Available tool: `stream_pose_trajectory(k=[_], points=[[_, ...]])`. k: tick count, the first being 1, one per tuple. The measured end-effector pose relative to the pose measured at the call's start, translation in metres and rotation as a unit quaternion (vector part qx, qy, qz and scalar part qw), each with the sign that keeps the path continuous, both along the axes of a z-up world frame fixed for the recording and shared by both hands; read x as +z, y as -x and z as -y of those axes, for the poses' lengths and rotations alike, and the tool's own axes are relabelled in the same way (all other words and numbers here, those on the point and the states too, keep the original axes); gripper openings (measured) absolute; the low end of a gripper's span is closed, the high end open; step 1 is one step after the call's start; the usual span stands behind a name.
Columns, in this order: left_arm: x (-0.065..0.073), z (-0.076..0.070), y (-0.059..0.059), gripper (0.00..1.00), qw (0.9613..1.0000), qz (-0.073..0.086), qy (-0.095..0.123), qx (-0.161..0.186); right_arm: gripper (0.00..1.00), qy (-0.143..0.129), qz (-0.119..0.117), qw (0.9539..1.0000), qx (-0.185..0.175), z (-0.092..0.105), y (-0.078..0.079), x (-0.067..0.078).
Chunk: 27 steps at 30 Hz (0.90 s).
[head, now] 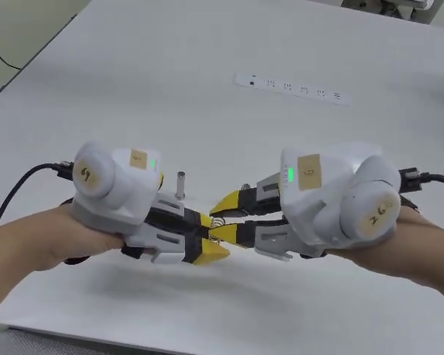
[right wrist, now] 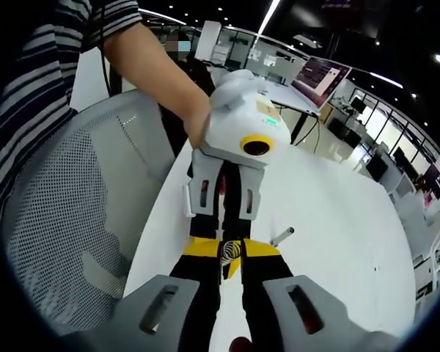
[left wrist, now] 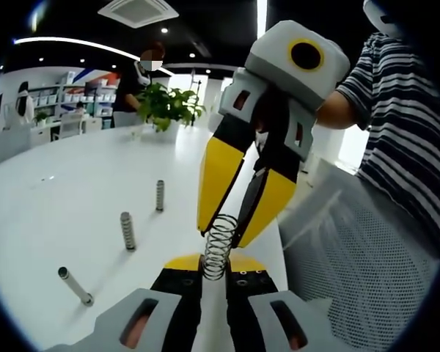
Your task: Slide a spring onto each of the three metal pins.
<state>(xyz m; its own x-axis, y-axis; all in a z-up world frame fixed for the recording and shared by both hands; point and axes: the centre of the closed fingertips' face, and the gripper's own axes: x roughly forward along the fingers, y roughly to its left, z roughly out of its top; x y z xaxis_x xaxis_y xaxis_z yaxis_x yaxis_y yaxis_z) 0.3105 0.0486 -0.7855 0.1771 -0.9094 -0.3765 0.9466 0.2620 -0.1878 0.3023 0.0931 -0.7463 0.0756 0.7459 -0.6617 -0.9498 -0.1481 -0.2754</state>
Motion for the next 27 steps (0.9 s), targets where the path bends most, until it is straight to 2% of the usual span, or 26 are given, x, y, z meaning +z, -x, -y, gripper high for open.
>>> stream_pose_trajectory(k=[5,10,22,27], points=[[0.002,-0.002,-0.001,0.04,1.0000,0.009,0.000,0.002,0.07,0.004,0.002,1.0000,0.004,-0.001,-0.001,0.001],[0.003,-0.004,-0.002,0.08,0.9999,0.009,0.001,0.007,0.07,0.006,0.007,1.0000,0.002,-0.001,-0.003,0.001],[0.003,-0.015,-0.007,0.16,0.9996,0.005,-0.002,0.029,0.07,0.004,0.018,0.9998,-0.009,-0.001,-0.013,0.004],[0.002,-0.025,-0.011,0.23,0.9991,-0.004,-0.003,0.043,0.07,0.008,0.022,0.9997,-0.011,0.000,-0.016,0.003]])
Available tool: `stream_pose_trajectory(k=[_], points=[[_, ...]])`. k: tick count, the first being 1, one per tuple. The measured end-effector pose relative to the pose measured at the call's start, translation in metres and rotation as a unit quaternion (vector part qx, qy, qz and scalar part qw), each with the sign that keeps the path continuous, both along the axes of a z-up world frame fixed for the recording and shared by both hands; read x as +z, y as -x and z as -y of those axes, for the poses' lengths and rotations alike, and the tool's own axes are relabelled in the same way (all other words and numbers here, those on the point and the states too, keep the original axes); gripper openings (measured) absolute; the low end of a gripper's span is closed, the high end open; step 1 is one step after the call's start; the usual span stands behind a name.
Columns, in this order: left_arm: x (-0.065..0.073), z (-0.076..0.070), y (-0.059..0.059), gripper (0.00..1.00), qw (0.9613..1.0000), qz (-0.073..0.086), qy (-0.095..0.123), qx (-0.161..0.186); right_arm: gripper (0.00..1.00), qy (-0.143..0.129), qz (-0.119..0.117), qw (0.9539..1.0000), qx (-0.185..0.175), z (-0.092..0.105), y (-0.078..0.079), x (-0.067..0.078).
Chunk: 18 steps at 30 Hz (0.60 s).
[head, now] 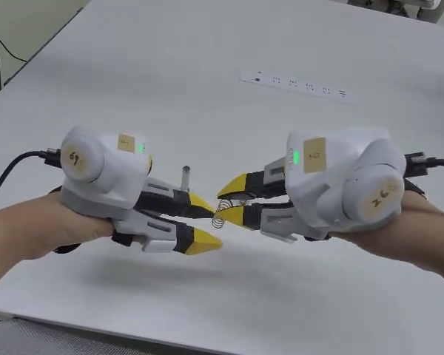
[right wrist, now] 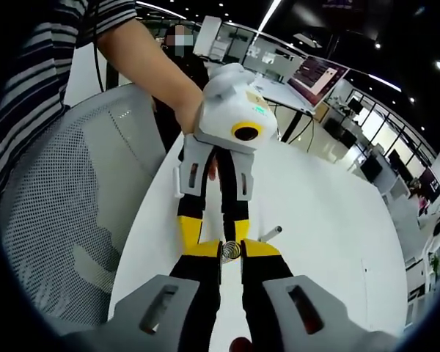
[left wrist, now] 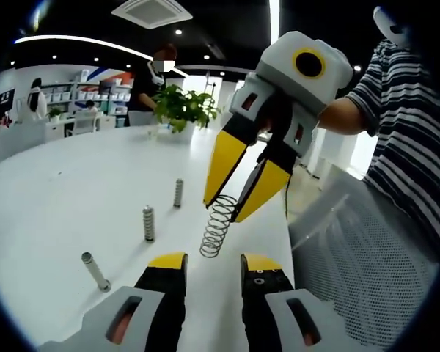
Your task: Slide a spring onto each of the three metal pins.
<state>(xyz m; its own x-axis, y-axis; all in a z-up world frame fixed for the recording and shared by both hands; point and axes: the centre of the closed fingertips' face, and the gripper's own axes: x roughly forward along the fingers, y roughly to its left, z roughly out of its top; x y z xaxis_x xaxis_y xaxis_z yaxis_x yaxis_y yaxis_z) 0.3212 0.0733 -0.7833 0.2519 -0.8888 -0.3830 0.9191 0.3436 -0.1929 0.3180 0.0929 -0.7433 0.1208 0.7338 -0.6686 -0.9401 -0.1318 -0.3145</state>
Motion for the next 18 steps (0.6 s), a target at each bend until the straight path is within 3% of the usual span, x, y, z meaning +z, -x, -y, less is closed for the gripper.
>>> stream_pose_trajectory(k=[18], points=[[0.007,-0.038,-0.010,0.43,0.9983,-0.002,0.000,0.059,0.07,0.037,0.026,0.9988,0.017,0.006,-0.004,-0.011]])
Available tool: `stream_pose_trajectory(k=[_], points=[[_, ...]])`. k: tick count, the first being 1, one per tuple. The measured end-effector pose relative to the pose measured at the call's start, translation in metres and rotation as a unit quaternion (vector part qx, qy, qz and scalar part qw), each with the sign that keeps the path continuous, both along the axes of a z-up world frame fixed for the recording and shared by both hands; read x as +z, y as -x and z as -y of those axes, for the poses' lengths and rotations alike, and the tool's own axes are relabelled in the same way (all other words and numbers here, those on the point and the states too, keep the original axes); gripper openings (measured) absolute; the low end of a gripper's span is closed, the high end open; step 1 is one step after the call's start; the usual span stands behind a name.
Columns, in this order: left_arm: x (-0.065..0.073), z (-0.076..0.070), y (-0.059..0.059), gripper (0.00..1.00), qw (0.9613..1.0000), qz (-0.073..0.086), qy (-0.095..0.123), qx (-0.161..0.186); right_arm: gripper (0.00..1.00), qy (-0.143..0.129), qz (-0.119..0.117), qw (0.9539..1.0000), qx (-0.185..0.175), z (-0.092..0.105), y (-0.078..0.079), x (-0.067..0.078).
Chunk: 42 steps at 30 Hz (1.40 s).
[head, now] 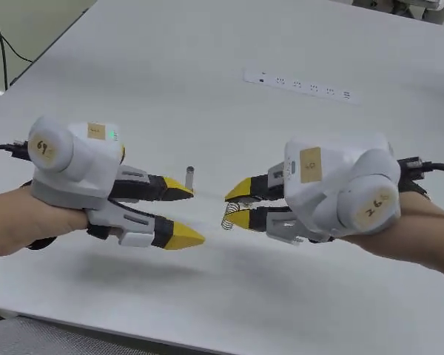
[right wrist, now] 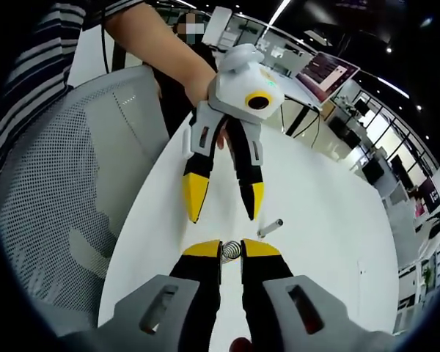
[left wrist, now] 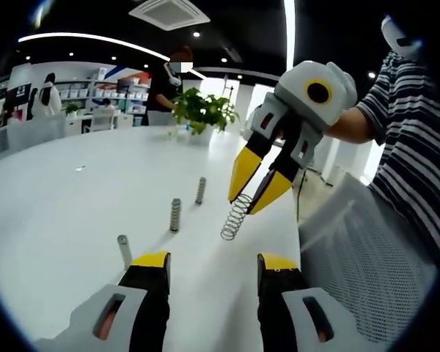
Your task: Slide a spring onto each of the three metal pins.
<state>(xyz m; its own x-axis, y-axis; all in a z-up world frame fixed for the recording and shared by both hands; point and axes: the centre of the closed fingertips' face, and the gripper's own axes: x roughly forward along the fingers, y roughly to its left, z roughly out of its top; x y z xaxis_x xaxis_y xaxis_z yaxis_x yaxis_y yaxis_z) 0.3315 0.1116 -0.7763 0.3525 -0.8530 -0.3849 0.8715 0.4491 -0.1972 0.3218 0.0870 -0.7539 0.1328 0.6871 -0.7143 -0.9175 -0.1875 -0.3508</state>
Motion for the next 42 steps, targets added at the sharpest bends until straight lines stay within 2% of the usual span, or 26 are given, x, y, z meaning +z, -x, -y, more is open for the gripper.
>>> stream_pose_trajectory(k=[4,7,11,14,16,20,28,37,42], points=[[0.001,-0.012,-0.005,0.49,0.9998,0.003,0.000,0.021,0.07,0.003,-0.001,1.0000,-0.001,0.002,-0.001,-0.002],[-0.001,-0.020,-0.007,0.59,0.9994,-0.001,-0.002,0.034,0.07,0.003,-0.003,1.0000,-0.005,0.004,-0.003,-0.004],[-0.004,-0.030,-0.008,0.70,0.9987,0.002,-0.009,0.050,0.07,0.003,-0.006,0.9999,-0.008,0.005,-0.005,-0.006],[-0.003,-0.032,-0.011,0.81,0.9979,0.002,-0.003,0.064,0.07,0.002,-0.006,0.9999,-0.012,0.006,-0.008,-0.007],[-0.006,-0.033,-0.011,0.91,0.9976,-0.002,-0.006,0.069,0.07,0.002,-0.005,0.9999,-0.014,0.005,-0.009,-0.008],[-0.004,-0.034,-0.010,0.97,0.9973,0.001,-0.002,0.073,0.07,-0.001,-0.005,0.9998,-0.017,0.005,-0.011,-0.007],[-0.003,-0.040,-0.009,0.98,0.9967,0.005,0.013,0.080,0.07,0.001,-0.005,0.9998,-0.019,0.004,-0.016,-0.007],[-0.008,-0.055,-0.005,0.98,0.9961,0.006,0.001,0.088,0.07,-0.015,-0.005,0.9993,-0.033,-0.008,-0.033,0.002],[-0.008,-0.062,-0.006,0.98,0.9952,0.005,0.001,0.097,0.07,-0.016,-0.001,0.9994,-0.032,-0.016,-0.041,0.004]])
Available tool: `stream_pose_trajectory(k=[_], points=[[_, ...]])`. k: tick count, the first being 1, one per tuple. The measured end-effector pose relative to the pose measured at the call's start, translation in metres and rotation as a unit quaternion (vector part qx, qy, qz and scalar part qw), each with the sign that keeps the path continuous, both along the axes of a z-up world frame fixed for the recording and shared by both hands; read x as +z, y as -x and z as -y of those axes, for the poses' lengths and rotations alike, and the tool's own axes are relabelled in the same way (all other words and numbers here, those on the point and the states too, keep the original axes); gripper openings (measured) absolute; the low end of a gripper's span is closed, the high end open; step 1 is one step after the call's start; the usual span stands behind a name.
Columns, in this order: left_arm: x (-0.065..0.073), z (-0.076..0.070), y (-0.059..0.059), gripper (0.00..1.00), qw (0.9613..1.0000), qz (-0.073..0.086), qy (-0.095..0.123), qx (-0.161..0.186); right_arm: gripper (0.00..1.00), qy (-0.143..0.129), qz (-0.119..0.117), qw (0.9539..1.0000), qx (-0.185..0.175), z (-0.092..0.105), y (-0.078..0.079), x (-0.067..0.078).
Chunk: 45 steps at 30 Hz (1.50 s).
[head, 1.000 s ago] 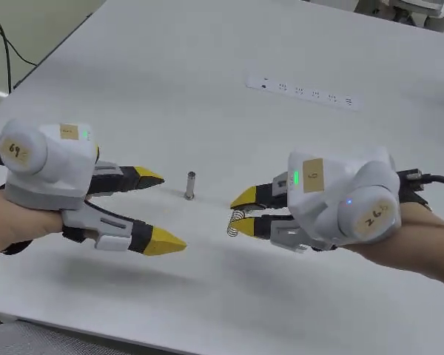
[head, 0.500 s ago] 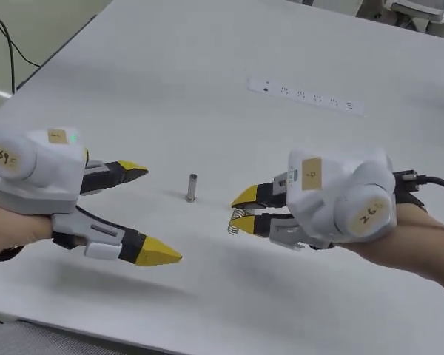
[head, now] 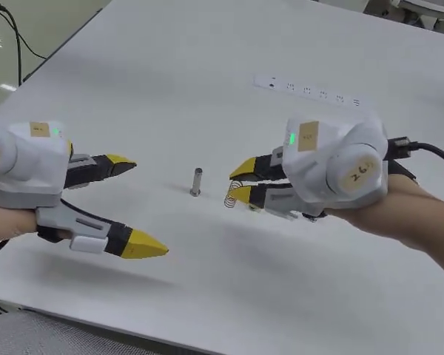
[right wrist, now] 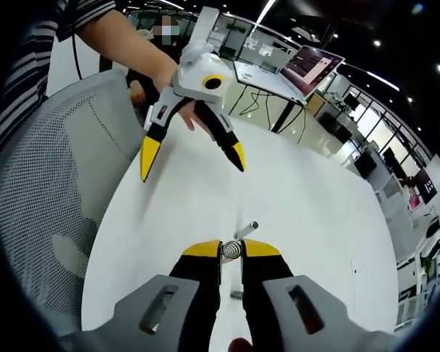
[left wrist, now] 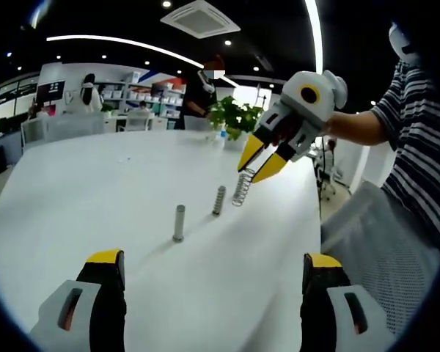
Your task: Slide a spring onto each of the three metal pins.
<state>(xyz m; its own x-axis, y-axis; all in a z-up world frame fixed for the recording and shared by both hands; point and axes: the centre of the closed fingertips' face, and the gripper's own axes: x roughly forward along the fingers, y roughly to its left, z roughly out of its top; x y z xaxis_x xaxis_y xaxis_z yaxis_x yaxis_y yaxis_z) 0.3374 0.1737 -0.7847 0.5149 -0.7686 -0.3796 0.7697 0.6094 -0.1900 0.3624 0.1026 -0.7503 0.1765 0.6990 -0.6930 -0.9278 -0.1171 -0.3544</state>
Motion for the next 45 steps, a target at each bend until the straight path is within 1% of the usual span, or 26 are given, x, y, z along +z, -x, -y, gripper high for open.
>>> stream_pose_trajectory(k=[3,6,11,15,17,21,22,24,29,32,34,41,45], points=[[0.000,-0.002,0.000,0.98,1.0000,0.001,-0.001,0.004,0.07,-0.003,0.002,1.0000,-0.001,-0.007,-0.007,0.003],[0.000,-0.003,-0.001,0.98,1.0000,0.001,0.002,0.007,0.07,-0.008,-0.003,1.0000,-0.003,-0.012,-0.012,0.005],[-0.001,0.001,-0.001,0.98,1.0000,0.000,0.003,0.004,0.07,-0.005,0.001,1.0000,-0.005,-0.022,-0.025,0.005],[-0.001,0.003,-0.001,0.98,1.0000,0.000,0.004,0.002,0.07,-0.019,-0.007,0.9997,-0.013,-0.032,-0.032,0.009],[0.001,0.004,-0.001,0.98,1.0000,0.000,0.008,0.001,0.07,-0.022,-0.009,0.9995,-0.019,-0.037,-0.036,0.009],[0.001,0.004,-0.002,0.98,1.0000,0.002,0.007,0.001,0.07,-0.026,-0.014,0.9992,-0.026,-0.044,-0.040,0.004],[0.001,0.003,-0.002,0.98,1.0000,0.001,0.007,0.001,0.07,-0.028,-0.014,0.9991,-0.028,-0.046,-0.046,0.002],[0.000,0.003,-0.002,0.98,1.0000,0.001,0.006,0.001,0.07,-0.029,-0.018,0.9989,-0.031,-0.048,-0.048,0.000],[-0.001,0.003,-0.002,0.98,1.0000,0.000,0.007,0.001,0.07,-0.026,-0.020,0.9989,-0.033,-0.050,-0.051,-0.005],[-0.001,0.003,-0.002,0.97,1.0000,0.000,0.007,0.001,0.07,-0.031,-0.028,0.9985,-0.037,-0.052,-0.049,-0.005],[-0.001,0.003,-0.002,0.97,1.0000,0.001,0.007,0.001,0.07,-0.031,-0.028,0.9984,-0.037,-0.054,-0.049,-0.005],[0.001,0.003,-0.002,0.98,0.9999,0.003,0.009,0.003,0.07,-0.021,-0.031,0.9987,-0.033,-0.056,-0.045,-0.012],[0.002,0.003,-0.002,0.97,0.9999,0.004,0.010,0.004,0.07,-0.013,-0.033,0.9988,-0.034,-0.056,-0.046,-0.020]])
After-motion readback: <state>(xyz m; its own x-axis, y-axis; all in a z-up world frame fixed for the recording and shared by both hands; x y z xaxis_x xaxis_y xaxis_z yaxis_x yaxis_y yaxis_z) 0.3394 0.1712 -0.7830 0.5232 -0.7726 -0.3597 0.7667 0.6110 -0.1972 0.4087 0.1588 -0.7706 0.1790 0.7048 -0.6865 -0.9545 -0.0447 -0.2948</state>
